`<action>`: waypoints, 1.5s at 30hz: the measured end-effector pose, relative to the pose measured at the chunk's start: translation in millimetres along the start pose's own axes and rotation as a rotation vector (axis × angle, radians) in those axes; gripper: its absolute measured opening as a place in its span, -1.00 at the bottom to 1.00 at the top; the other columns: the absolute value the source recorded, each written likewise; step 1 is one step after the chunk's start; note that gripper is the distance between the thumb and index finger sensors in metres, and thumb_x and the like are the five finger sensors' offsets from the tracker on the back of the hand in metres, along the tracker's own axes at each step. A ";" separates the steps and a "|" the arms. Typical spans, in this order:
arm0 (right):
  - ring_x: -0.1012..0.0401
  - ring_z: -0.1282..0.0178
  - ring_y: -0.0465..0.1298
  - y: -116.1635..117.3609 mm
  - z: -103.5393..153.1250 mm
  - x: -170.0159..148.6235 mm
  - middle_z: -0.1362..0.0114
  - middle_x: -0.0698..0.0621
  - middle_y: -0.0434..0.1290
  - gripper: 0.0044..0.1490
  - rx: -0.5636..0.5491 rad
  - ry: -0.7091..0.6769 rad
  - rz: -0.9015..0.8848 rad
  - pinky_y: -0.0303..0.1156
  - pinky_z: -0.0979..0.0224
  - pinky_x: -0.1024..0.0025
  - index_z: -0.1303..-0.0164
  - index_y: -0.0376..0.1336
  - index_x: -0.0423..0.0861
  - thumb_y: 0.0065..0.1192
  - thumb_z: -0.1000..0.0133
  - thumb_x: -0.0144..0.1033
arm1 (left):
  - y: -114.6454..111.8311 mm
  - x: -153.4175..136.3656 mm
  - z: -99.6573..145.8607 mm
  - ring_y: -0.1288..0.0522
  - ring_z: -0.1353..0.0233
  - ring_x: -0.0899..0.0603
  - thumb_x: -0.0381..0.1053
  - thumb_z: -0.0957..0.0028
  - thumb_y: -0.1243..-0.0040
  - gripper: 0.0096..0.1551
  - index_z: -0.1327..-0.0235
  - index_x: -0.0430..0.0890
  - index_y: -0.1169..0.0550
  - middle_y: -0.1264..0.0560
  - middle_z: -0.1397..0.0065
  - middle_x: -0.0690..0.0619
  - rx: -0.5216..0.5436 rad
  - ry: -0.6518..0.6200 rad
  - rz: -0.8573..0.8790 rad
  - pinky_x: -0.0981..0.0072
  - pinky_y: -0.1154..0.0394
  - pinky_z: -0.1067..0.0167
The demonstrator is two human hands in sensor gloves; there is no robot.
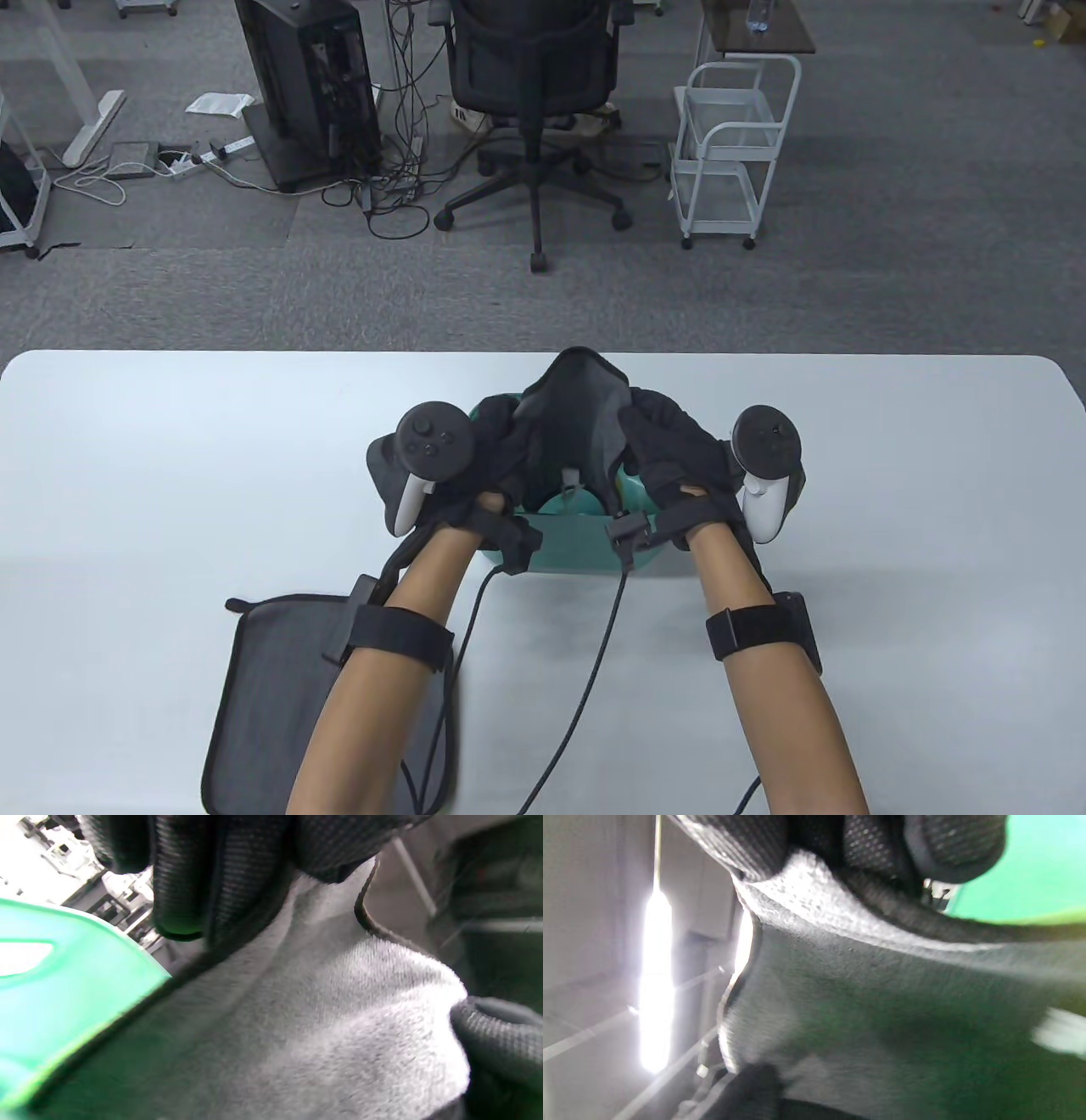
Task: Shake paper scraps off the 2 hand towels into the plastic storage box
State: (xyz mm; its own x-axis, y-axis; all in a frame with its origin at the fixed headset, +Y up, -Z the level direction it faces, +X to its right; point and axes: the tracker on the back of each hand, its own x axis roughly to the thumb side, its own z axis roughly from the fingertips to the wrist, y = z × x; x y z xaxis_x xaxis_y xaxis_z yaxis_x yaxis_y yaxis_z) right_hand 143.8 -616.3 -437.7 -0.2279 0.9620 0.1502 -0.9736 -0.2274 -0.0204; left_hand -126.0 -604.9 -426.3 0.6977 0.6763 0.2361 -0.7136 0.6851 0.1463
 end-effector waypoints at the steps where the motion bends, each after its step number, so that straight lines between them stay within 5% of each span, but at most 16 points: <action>1: -0.06 -0.03 0.59 -2.0 1.2 1.4 -0.25 -0.18 0.57 -0.50 -0.045 -0.034 -0.072 0.51 -0.08 0.05 -0.29 0.31 -0.21 0.28 -0.22 -0.24 | 2.6 1.1 1.9 -0.68 -0.23 -0.25 0.04 -0.09 -0.11 -0.49 -0.18 -0.22 -0.39 -0.66 0.00 -0.05 0.081 -0.013 0.010 -0.16 -0.44 -0.33; 2: -0.09 -0.01 0.58 -0.9 0.9 2.8 -0.23 -0.22 0.58 -0.51 -0.076 -0.050 -0.186 0.49 -0.06 0.02 -0.28 0.32 -0.24 0.31 -0.21 -0.29 | 2.6 1.9 2.5 -0.67 -0.25 -0.25 0.03 -0.09 -0.12 -0.49 -0.18 -0.22 -0.39 -0.66 -0.01 -0.07 0.107 -0.006 0.066 -0.19 -0.41 -0.36; 4: -0.12 -0.03 0.56 2.1 0.0 -0.4 -0.25 -0.24 0.56 -0.51 0.000 0.037 -0.064 0.47 -0.08 -0.02 -0.29 0.32 -0.25 0.31 -0.22 -0.31 | -2.3 -1.2 -1.3 -0.67 -0.20 -0.31 0.00 -0.07 -0.14 -0.49 -0.16 -0.26 -0.40 -0.66 0.01 -0.11 -0.015 0.018 0.040 -0.21 -0.45 -0.29; 6: -0.03 -0.05 0.59 -5.6 3.7 3.7 -0.27 -0.15 0.57 -0.51 -0.043 -0.052 -0.020 0.52 -0.09 0.07 -0.30 0.30 -0.17 0.27 -0.23 -0.22 | 5.8 1.3 4.7 -0.67 -0.25 -0.24 0.05 -0.10 -0.10 -0.49 -0.19 -0.20 -0.38 -0.65 -0.03 -0.05 0.133 -0.002 0.025 -0.15 -0.44 -0.35; 8: -0.15 -0.02 0.57 -0.7 2.0 2.1 -0.23 -0.27 0.58 -0.51 -0.049 -0.035 -0.129 0.47 -0.07 -0.05 -0.27 0.34 -0.28 0.34 -0.20 -0.34 | 0.1 1.6 2.3 -0.64 -0.26 -0.30 0.00 -0.10 -0.13 -0.50 -0.20 -0.23 -0.38 -0.65 -0.04 -0.11 0.065 -0.021 0.054 -0.21 -0.40 -0.36; 10: -0.12 -0.08 0.57 -3.3 3.5 -1.6 -0.29 -0.22 0.56 -0.51 0.051 0.057 0.119 0.48 -0.12 -0.03 -0.30 0.31 -0.21 0.31 -0.23 -0.29 | -2.5 -3.8 6.1 -0.65 -0.24 -0.31 0.00 -0.09 -0.13 -0.49 -0.18 -0.24 -0.39 -0.65 -0.03 -0.12 0.029 0.008 -0.077 -0.20 -0.44 -0.31; 13: -0.16 -0.03 0.57 -6.9 4.6 4.7 -0.24 -0.29 0.58 -0.52 -0.055 -0.018 0.035 0.47 -0.07 -0.08 -0.26 0.35 -0.29 0.36 -0.20 -0.36 | 1.6 -8.7 6.6 -0.66 -0.24 -0.28 0.02 -0.09 -0.12 -0.49 -0.18 -0.23 -0.39 -0.65 -0.04 -0.09 0.092 0.004 -0.065 -0.17 -0.44 -0.32; 15: -0.13 -0.10 0.58 -10.6 6.9 10.7 -0.30 -0.22 0.57 -0.52 0.031 0.019 0.245 0.48 -0.13 -0.06 -0.29 0.33 -0.21 0.33 -0.22 -0.30 | 5.5 -11.2 7.5 -0.66 -0.23 -0.31 0.01 -0.08 -0.13 -0.49 -0.17 -0.24 -0.39 -0.65 -0.03 -0.11 0.098 0.024 -0.044 -0.18 -0.44 -0.31; 17: -0.11 -0.04 0.61 -15.3 8.4 19.0 -0.24 -0.23 0.60 -0.52 -0.090 -0.084 0.126 0.51 -0.07 -0.03 -0.26 0.35 -0.24 0.36 -0.20 -0.31 | 12.6 -8.9 7.8 -0.66 -0.25 -0.29 0.02 -0.09 -0.12 -0.49 -0.18 -0.23 -0.39 -0.65 -0.04 -0.10 0.115 0.012 -0.038 -0.17 -0.44 -0.32; 27: -0.11 -0.09 0.59 -39.9 26.4 62.9 -0.28 -0.22 0.58 -0.52 -0.099 -0.192 0.063 0.48 -0.13 -0.04 -0.28 0.34 -0.21 0.35 -0.21 -0.30 | 55.4 14.3 21.6 -0.63 -0.29 -0.29 0.03 -0.09 -0.12 -0.51 -0.18 -0.20 -0.39 -0.63 -0.08 -0.09 0.215 -0.111 -0.017 -0.18 -0.42 -0.35; 45: -0.11 -0.05 0.61 -58.0 98.5 69.7 -0.25 -0.22 0.61 -0.52 0.043 -0.243 0.074 0.50 -0.10 -0.03 -0.26 0.36 -0.23 0.36 -0.21 -0.28 | 77.0 34.7 101.6 -0.58 -0.35 -0.35 0.03 -0.08 -0.18 -0.52 -0.14 -0.20 -0.44 -0.61 -0.15 -0.16 0.164 -0.300 0.050 -0.24 -0.40 -0.34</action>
State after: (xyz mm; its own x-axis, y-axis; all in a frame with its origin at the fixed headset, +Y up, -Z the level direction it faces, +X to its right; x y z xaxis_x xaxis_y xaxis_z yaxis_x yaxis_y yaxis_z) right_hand 185.8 -550.9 -328.7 -0.2827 0.8793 0.3832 -0.9518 -0.3067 0.0016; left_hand -163.1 -556.1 -309.2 0.6291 0.5816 0.5158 -0.7643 0.5836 0.2743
